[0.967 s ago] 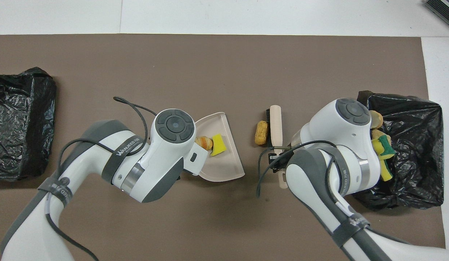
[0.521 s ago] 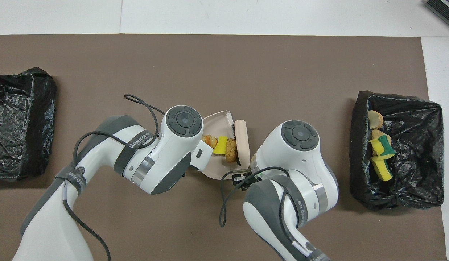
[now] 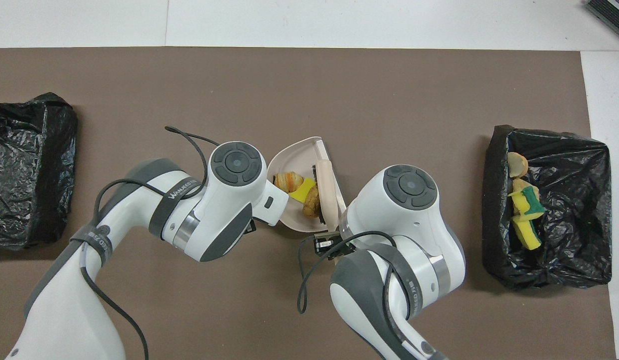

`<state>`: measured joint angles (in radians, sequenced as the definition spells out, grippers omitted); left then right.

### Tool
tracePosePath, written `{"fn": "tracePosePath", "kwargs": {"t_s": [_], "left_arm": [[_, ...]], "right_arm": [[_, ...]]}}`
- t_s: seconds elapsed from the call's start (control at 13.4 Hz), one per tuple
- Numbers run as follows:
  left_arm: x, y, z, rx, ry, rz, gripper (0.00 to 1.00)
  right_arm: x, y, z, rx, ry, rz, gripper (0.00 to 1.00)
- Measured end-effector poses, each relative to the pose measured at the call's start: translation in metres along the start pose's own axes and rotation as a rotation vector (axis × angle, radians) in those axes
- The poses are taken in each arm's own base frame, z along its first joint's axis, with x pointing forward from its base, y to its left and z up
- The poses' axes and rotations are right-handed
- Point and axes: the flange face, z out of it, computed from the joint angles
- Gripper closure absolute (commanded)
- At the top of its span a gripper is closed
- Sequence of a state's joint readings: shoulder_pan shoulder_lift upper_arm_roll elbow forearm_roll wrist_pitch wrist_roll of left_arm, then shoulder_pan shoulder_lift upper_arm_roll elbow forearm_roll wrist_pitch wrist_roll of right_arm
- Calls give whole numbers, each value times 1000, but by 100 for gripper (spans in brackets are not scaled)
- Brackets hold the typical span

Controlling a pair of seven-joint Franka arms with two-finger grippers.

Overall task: Sweep and dump trash in bin
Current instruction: 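Sweep the peanut and crust into the dustpan with the right gripper, then carry the dustpan to the black bag with the left gripper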

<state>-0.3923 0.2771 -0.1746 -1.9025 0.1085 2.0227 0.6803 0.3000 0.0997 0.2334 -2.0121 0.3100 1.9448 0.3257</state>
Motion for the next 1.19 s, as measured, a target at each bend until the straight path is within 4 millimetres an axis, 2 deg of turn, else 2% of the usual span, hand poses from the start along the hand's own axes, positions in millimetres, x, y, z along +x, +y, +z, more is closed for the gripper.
{"fn": "tracePosePath", "kwargs": {"t_s": [0.22, 0.37, 0.67, 0.89, 1.04, 1.19], "left_arm": [[-25, -31, 7, -54, 75, 13, 100], [-38, -43, 8, -63, 96, 16, 100], [-62, -66, 0, -61, 134, 16, 100], [-86, -86, -28, -56, 141, 16, 100], [-113, -105, -50, -66, 139, 30, 100], [-151, -128, -69, -74, 143, 48, 100]], "right_arm": [[9, 17, -46, 22, 30, 9, 100], [11, 24, -58, 7, 44, -4, 100], [6, 24, -69, -40, 68, -27, 100], [-7, 30, -75, -78, 38, -28, 100], [-18, 35, -66, -93, 19, -23, 100], [-29, 35, -55, -104, 21, 5, 100]]}}
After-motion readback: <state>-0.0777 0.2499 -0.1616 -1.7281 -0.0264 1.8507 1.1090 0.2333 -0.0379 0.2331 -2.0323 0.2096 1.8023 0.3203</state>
